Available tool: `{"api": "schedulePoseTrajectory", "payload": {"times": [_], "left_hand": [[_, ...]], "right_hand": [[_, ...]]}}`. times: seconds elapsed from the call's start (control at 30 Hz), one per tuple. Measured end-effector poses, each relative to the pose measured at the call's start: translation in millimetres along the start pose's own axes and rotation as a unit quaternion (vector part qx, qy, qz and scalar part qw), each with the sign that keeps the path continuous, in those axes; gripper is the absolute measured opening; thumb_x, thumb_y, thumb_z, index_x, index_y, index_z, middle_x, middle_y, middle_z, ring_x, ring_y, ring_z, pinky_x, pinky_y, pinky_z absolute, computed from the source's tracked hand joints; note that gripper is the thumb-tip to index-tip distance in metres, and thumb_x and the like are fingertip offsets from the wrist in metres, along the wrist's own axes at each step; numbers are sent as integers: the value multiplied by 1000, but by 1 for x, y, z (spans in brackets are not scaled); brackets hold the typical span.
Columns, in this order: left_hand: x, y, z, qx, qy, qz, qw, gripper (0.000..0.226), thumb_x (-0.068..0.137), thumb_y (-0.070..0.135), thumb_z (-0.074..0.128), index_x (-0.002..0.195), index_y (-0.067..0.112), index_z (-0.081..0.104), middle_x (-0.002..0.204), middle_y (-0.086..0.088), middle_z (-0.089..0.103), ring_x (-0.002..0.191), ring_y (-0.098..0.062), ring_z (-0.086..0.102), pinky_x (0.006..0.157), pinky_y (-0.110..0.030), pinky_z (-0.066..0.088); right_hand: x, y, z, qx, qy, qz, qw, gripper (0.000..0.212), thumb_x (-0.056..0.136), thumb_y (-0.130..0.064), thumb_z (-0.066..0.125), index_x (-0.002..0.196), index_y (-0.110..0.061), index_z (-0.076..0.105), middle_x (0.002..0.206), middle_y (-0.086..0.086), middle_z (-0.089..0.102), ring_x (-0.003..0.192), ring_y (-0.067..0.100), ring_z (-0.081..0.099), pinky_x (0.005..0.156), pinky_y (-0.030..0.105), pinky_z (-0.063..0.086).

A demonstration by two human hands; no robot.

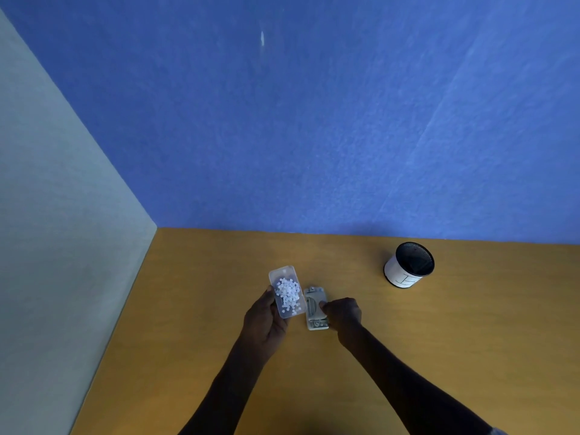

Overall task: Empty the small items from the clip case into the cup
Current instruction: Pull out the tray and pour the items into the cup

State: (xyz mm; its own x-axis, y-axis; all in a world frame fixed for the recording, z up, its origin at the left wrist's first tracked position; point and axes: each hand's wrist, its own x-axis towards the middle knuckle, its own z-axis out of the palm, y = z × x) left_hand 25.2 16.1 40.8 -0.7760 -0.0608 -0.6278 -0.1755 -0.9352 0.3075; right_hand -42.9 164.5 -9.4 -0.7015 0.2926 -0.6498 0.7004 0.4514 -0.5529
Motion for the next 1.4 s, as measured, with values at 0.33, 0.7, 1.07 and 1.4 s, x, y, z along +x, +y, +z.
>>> {"api": "schedulePoseTrajectory", "payload": {"times": [0.33, 0.7, 1.07, 1.4], "left_hand": [[5, -8, 17, 29, -28, 9, 999, 28, 100, 14, 43, 117, -4, 56, 100, -16, 72, 88, -22, 72, 66, -29, 61], [7, -30, 35, 54, -62, 15, 997, 26, 100, 17, 41, 110, -1, 59, 87, -12, 75, 77, -18, 74, 61, -26, 59], [1, -59, 47, 104, -65, 7, 992, 23, 98, 15, 44, 106, 0, 61, 88, -12, 76, 79, -19, 74, 63, -29, 59], [10, -61, 45, 119, -44, -15, 992, 42, 106, 21, 28, 138, 0, 43, 136, -15, 55, 127, -27, 51, 107, -37, 38]], "right_hand": [[1, -2, -5, -14, -6, -56, 998, 23, 82, -29, 76, 69, -12, 67, 86, 12, 75, 78, 26, 72, 71, 40, 62], [-62, 5, -68, 241, -157, -93, 953, 20, 86, -28, 73, 93, -10, 77, 87, 12, 79, 82, 25, 75, 74, 35, 63], [-68, 19, -88, 307, -113, -128, 936, 12, 86, -8, 73, 92, 1, 78, 88, 25, 76, 69, 22, 71, 61, 27, 59], [-53, 23, -132, 351, -23, -114, 929, 8, 85, -3, 73, 89, 2, 76, 85, 24, 75, 69, 24, 69, 59, 26, 60]]}}
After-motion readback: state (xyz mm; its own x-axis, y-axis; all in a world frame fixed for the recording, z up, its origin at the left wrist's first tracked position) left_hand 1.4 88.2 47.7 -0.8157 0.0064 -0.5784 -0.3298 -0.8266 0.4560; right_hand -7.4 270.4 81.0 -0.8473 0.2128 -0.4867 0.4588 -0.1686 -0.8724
